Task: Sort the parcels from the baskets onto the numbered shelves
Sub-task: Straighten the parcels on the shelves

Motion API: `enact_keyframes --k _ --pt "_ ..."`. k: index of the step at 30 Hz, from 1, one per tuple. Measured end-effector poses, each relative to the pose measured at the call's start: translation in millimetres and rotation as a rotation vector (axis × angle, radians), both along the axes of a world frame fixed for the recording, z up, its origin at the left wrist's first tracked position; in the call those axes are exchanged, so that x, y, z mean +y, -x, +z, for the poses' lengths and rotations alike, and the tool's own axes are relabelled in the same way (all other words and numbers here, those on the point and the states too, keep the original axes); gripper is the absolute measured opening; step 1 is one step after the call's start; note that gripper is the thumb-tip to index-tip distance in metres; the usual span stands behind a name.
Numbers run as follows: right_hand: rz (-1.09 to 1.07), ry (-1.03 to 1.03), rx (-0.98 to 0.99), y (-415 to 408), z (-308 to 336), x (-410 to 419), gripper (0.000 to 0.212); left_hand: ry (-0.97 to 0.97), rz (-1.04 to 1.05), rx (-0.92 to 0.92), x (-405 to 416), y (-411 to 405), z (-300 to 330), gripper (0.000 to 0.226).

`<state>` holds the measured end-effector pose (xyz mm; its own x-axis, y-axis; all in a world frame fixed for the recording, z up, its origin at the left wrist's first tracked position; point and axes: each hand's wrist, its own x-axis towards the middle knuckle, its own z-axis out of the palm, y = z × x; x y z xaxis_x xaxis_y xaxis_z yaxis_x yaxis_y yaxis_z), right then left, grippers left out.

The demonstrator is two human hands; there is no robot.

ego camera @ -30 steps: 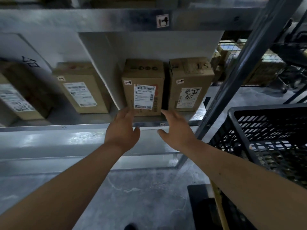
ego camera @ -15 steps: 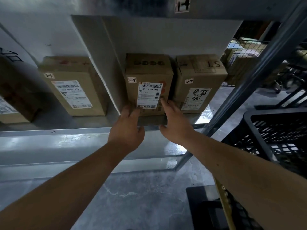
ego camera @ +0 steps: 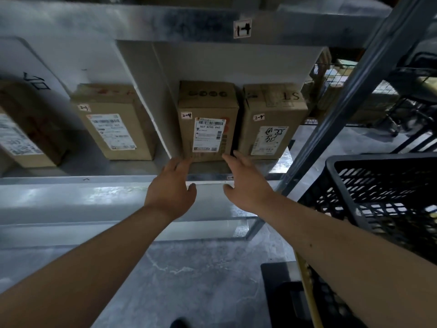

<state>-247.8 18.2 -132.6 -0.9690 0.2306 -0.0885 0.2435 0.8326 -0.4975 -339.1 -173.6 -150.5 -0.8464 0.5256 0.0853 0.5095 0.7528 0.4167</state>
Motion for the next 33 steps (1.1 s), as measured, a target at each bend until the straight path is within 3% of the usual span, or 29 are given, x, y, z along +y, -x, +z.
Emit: enact_keyframes --k 10,17,24,29,33 --pt "0.167 0.095 -0.015 -62 35 -72 0.071 0.098 0.155 -0.017 -86 -73 47 0.065" --pt "0.255 0.070 -0.016 -49 63 -135 0.068 0.075 0.248 -0.031 -158 -89 66 0.062" --pt "0.206 0.062 -0.044 -9 75 -199 0.066 0.015 0.260 -0.060 -209 -49 67 0.063" --pt "0.093 0.058 -0.061 23 76 -236 0.052 0.034 0.189 -0.096 -232 0 62 0.062" --pt "-0.010 0.072 -0.079 51 65 -255 0.064 0.060 0.118 -0.094 -247 44 55 0.061"
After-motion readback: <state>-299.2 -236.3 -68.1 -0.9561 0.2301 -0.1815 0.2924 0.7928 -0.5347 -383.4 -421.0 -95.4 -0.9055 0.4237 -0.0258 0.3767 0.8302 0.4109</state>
